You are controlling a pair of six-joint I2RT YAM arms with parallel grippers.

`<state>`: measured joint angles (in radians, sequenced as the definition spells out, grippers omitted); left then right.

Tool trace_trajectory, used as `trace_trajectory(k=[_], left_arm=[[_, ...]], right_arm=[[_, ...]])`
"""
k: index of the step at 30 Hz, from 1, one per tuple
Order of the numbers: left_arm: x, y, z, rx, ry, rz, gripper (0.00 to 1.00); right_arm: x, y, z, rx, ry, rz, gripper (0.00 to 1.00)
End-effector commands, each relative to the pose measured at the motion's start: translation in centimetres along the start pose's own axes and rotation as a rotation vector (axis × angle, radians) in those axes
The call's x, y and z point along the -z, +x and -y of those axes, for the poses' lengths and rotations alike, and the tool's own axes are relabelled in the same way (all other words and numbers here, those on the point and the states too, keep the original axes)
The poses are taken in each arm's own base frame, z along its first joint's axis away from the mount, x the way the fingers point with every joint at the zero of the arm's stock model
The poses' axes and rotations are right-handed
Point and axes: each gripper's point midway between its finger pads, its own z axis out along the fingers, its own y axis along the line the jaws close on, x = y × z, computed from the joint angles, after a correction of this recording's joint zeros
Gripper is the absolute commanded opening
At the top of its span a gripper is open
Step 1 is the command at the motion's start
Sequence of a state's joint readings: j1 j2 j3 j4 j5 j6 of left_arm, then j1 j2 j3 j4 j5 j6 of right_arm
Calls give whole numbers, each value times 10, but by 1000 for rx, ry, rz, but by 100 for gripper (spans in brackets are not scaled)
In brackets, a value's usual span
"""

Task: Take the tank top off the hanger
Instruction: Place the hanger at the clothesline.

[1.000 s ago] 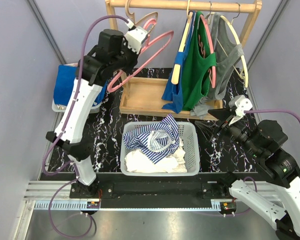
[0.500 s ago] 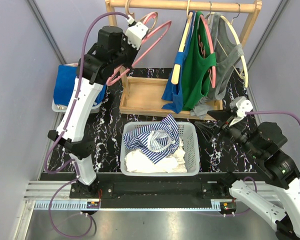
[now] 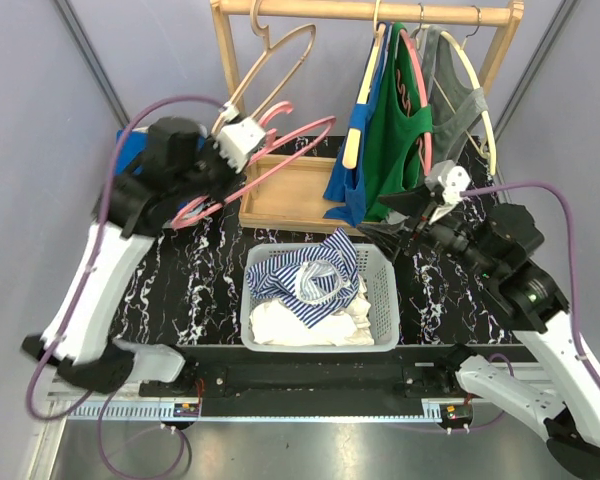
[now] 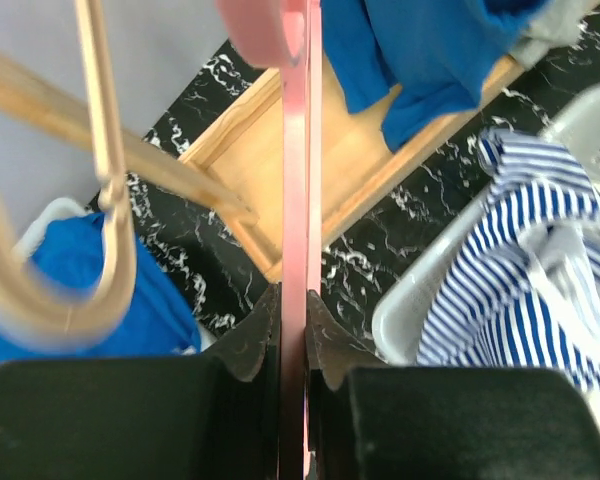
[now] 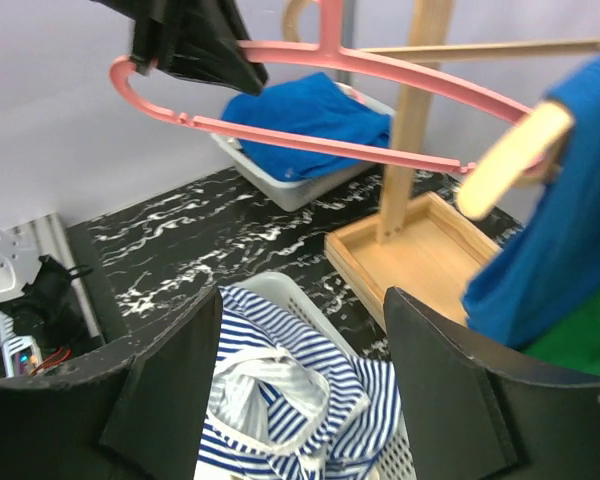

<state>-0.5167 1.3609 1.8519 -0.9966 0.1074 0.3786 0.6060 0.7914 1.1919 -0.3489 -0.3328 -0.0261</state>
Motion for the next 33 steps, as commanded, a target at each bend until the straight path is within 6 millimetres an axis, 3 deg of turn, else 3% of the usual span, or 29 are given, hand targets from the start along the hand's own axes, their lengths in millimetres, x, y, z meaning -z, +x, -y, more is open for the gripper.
trace_trajectory(k=[1, 2, 4, 5, 10, 14, 18, 22, 28, 33], left_arm=[[66, -14, 24, -134, 76, 167, 0], [74, 0, 37, -145, 135, 133, 0], [94, 7, 65, -207, 275, 152, 0], [104, 23, 80, -211, 353, 109, 0], [114, 42, 118, -165, 576, 57, 0], [103, 50, 128, -114, 670, -19, 0], [99, 40, 132, -104, 714, -26, 0], [100, 25, 138, -124, 744, -4, 0], [106, 19, 149, -161, 785, 13, 0], [110, 18, 158, -165, 823, 19, 0]], right_arm=[[-15, -34, -24, 72, -174, 113, 74], [-19, -36, -26, 73, -193, 121, 74], [-20, -39, -36, 75, -262, 123, 73], [-22, -40, -39, 76, -286, 127, 73], [-10, -56, -64, 84, -422, 143, 71], [-1, -63, -71, 89, -450, 147, 71], [-6, -58, -77, 71, -510, 106, 71], [-19, -37, -82, 23, -588, 22, 71], [-33, -3, -84, 41, -592, -83, 69], [-40, 6, -86, 71, -577, -115, 65]])
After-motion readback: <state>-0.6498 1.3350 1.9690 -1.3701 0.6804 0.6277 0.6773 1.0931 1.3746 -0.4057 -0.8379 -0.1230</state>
